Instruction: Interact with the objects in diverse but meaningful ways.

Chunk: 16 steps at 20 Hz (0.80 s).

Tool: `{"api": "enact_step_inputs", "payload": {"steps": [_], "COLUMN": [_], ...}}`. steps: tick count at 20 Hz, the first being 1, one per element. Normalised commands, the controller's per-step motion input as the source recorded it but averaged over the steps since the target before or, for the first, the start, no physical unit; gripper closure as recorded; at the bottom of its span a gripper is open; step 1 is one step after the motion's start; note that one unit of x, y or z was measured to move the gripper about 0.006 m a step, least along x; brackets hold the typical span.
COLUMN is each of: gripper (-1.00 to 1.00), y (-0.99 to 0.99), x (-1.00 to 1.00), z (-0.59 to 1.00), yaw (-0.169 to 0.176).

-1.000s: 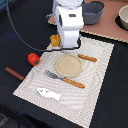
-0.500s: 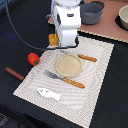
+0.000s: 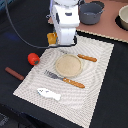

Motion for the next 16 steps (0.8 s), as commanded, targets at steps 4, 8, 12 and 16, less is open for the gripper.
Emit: {"api": "enact_step_inputs", "payload": {"steps": [4,8,12,16], "gripper": [1.0,1.0,1.0,1.0], "y": [0.09,0.09,0.09,0.09], "x": [-0.85,-0.86,-0.86,-0.86], "z": [-0.18,-0.17,-0.18,-0.18], "yaw": [0.0,0.0,0.0,0.0]}}
